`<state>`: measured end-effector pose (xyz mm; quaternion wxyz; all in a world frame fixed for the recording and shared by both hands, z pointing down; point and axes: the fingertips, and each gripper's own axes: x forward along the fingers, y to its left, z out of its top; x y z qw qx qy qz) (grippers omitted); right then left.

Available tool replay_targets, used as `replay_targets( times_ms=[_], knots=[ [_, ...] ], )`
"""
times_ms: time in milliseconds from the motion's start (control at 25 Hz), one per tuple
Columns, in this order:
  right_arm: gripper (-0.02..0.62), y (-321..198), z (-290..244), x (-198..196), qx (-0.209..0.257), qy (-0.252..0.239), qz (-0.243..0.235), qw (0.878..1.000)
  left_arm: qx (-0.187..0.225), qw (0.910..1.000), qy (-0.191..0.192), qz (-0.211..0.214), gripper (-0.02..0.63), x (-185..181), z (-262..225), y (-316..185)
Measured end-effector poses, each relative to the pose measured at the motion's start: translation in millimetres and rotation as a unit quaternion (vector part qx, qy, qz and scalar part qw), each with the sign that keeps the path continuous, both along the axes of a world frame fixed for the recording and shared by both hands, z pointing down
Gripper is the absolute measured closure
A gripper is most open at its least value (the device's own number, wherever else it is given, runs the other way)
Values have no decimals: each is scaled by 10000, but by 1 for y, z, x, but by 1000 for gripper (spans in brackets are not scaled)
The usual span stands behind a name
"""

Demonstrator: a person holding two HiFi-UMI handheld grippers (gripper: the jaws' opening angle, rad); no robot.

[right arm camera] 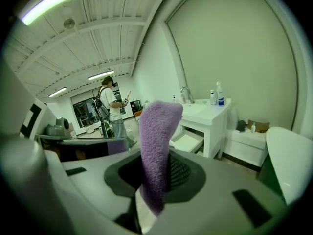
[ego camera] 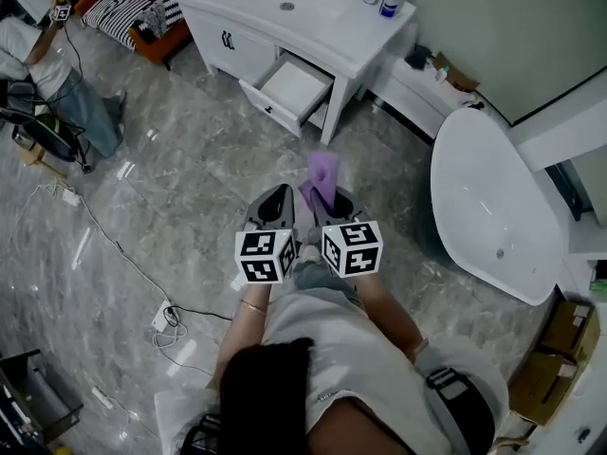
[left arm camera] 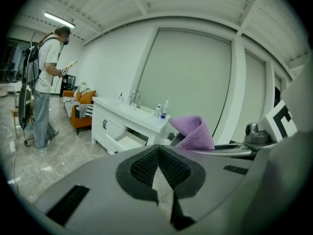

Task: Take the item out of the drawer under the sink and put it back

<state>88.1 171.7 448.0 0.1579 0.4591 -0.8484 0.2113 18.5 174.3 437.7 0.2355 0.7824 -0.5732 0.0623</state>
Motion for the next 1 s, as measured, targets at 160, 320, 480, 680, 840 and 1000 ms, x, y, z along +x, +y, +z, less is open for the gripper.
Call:
replay_targets(
  times_ms=[160, 320, 480, 680, 840, 1000],
  knots=[
    [506, -33, 1, 2, -6, 11, -221, 9998, -14, 9998, 91, -162, 602, 5, -1, -30],
    [506, -49, -2, 1, 20, -33, -339, 9994, -28, 9998, 46, -199, 602, 9, -3, -45],
    [506, -57, -5, 3, 60, -113, -333, 9994, -32, 9998, -42, -192, 602, 12, -3, -54],
    [506, -61, -3, 15, 77, -144, -265, 9995, 28, 9999, -86, -88, 603, 28, -2, -61],
    [506, -66, -2, 21, 63, -126, -217, 9997, 114, 9998, -116, -110, 602, 33, -6, -63],
    [506, -72, 0, 20, 90, -54, -203, 9997, 116, 9998, -106, -125, 603, 29, -2, -69]
  ],
)
